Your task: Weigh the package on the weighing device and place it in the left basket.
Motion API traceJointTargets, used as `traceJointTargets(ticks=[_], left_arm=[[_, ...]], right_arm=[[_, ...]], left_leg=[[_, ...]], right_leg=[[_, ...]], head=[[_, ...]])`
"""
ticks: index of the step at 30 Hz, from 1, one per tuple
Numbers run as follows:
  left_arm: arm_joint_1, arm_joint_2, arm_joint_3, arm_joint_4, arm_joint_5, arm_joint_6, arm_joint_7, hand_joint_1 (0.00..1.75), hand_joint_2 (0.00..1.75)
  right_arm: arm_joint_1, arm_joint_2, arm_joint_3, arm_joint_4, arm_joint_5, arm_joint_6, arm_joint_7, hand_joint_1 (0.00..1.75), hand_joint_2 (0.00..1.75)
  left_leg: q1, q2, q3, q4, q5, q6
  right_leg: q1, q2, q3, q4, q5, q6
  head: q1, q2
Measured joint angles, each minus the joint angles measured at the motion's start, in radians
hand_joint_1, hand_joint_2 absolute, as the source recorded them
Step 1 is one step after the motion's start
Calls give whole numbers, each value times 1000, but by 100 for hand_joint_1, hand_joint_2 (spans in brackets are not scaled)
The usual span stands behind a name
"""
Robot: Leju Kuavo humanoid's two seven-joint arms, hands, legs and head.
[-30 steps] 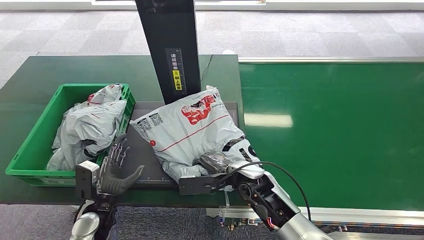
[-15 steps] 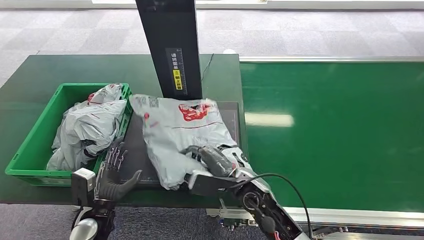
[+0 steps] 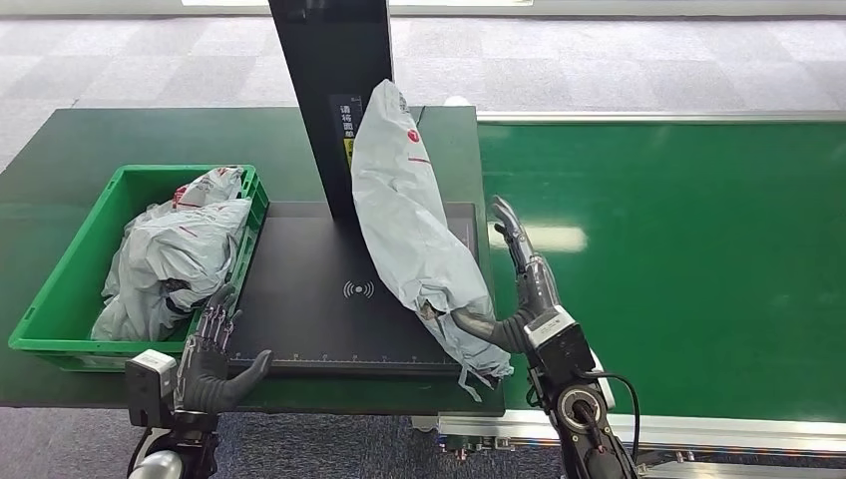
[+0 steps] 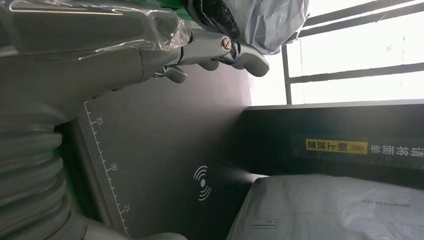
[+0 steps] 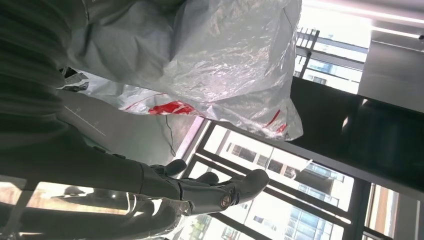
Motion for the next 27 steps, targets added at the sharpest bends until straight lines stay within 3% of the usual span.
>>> traceJointTargets(ticks=[15, 27], left_arm=[[1, -1, 0, -1, 0, 0, 0, 0, 175], [14, -6, 4, -30, -15, 2, -12, 0, 175]], right_arm=[[10, 6, -15, -17, 5, -1, -1, 0, 175], [9, 7, -7, -12, 103, 48, 27, 0, 175]], left_leg=[[0, 0, 0, 0, 0, 0], [0, 0, -1, 0, 0, 0]], right_leg=[[0, 0, 0, 0, 0, 0], [0, 0, 0, 0, 0, 0]], head=[[0, 0], [0, 0]])
